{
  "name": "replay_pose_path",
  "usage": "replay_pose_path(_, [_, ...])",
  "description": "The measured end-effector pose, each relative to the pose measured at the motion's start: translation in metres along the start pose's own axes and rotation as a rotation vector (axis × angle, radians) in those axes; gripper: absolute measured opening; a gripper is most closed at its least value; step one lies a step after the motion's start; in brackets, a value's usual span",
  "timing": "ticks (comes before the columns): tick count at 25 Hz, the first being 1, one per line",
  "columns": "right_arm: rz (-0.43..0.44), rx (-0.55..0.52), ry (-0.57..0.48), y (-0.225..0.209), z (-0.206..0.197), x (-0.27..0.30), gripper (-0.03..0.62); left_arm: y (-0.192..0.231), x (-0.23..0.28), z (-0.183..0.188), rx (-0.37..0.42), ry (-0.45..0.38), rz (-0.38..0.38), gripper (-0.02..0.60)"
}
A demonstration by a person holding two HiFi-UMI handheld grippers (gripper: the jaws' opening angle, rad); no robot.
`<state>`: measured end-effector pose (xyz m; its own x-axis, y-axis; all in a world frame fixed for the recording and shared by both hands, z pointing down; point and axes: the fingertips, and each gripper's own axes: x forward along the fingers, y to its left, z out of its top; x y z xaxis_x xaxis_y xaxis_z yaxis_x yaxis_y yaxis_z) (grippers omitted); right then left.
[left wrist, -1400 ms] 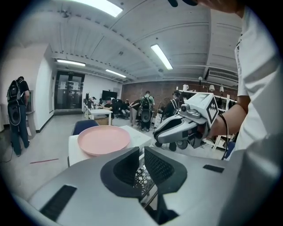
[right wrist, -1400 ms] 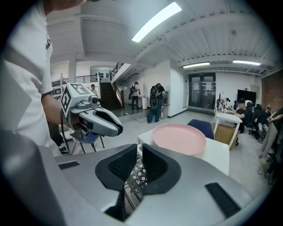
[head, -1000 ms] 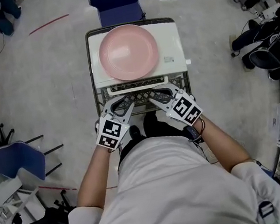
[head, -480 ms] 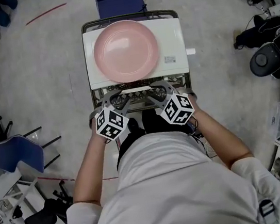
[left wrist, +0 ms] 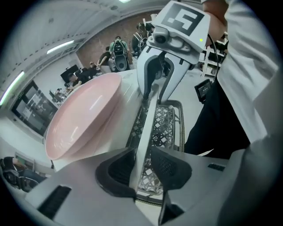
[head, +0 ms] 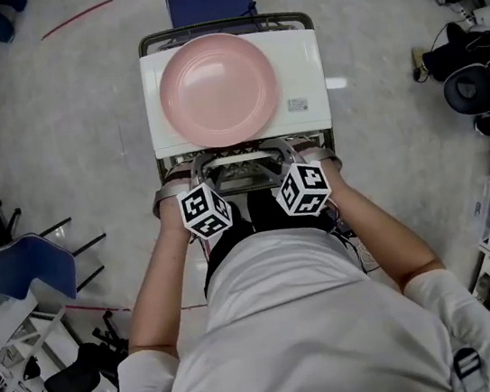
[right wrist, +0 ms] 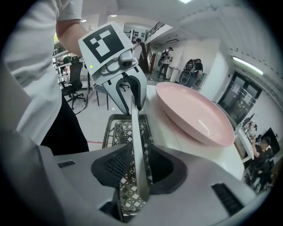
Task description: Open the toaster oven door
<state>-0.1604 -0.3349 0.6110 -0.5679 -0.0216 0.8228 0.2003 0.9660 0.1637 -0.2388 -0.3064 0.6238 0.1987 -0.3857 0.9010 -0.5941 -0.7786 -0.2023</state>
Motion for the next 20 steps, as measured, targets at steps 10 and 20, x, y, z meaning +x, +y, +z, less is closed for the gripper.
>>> replay_pose_path(10, [-0.013, -0.036, 0.058, 0.008, -0.003, 0.015, 0.114, -0.002, 0.004, -0.002, 0.058, -0.009, 0.029, 0.109])
replay_pose_path(20, [-0.091, -0.124, 0.104, 0.018, -0.007, 0.025, 0.084, -0.011, 0.013, -0.009, 0.116, -0.024, 0.051, 0.108])
